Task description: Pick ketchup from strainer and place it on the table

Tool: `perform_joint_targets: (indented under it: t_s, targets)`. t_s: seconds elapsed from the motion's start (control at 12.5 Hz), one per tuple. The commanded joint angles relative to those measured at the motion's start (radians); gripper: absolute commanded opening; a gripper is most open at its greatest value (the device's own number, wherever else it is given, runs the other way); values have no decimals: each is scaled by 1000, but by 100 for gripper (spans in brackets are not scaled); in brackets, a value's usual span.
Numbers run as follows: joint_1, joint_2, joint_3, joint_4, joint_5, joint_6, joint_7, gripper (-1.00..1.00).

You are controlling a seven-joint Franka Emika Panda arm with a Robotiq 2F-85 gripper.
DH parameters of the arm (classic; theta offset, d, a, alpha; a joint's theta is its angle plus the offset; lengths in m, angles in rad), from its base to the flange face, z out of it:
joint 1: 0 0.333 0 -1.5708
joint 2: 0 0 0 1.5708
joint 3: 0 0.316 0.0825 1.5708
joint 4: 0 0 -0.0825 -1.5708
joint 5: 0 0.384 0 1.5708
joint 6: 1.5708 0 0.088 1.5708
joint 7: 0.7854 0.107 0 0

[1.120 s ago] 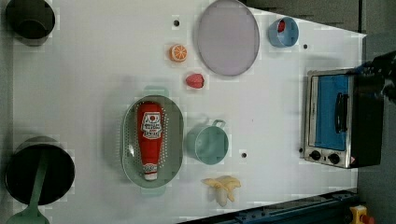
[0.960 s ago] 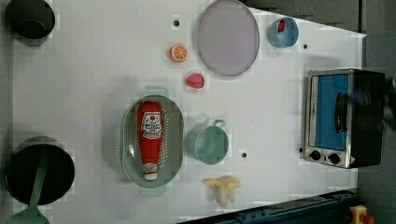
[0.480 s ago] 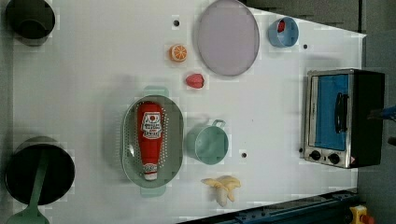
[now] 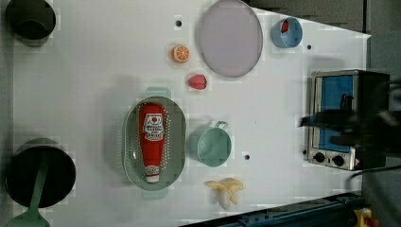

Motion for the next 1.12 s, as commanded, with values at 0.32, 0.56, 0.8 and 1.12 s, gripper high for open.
perform_joint_targets:
  t_s: [0.32, 0.56, 0.8, 1.12]
  targets:
    - [8, 83, 208, -55, 6, 161, 49, 100]
    - [10, 155, 283, -116, 5, 271, 49, 100]
    - [14, 229, 319, -198, -15, 463, 49, 100]
    - [25, 328, 323, -304, -78, 706, 50, 100]
